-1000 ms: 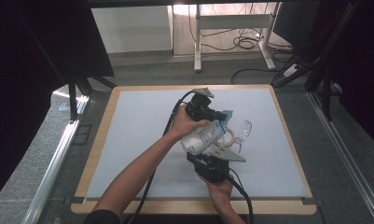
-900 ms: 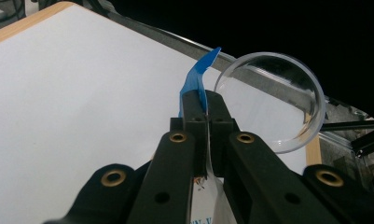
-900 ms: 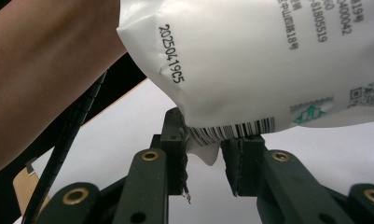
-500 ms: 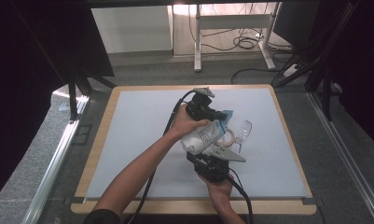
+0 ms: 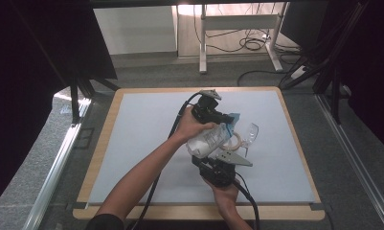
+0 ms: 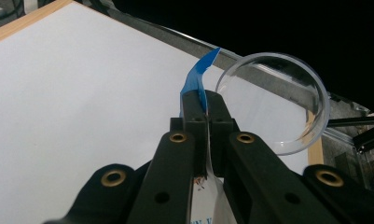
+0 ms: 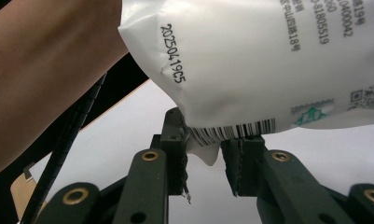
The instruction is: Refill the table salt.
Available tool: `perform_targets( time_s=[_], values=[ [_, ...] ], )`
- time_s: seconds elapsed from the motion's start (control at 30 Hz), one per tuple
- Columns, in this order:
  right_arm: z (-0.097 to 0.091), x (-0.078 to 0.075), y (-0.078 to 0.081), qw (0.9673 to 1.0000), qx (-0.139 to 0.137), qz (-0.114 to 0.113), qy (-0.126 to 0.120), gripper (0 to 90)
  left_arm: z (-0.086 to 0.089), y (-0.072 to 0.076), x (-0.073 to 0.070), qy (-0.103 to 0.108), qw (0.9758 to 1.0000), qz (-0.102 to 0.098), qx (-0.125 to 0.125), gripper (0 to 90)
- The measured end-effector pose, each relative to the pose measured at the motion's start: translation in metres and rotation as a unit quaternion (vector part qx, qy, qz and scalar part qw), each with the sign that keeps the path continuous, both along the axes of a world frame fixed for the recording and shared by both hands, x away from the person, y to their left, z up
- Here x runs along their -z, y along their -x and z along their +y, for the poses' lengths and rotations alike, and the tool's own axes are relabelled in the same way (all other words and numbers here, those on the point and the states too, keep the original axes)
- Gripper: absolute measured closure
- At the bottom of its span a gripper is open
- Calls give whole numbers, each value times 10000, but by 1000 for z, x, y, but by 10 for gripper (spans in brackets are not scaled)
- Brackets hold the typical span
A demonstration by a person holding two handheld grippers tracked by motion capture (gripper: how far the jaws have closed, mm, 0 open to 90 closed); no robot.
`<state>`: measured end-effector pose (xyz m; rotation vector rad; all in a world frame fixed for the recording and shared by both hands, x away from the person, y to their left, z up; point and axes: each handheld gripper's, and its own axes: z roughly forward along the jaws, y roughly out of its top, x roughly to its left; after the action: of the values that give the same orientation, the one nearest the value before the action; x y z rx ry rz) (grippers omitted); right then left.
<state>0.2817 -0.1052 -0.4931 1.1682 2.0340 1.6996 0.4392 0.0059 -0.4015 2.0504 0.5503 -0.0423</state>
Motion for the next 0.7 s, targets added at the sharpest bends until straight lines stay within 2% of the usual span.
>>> perform_targets(
  time_s=[0.7],
  values=[
    [0, 0, 0, 10000, 29, -8, -22, 718, -2, -1, 0, -56, 10000, -1, 16, 900]
  ],
)
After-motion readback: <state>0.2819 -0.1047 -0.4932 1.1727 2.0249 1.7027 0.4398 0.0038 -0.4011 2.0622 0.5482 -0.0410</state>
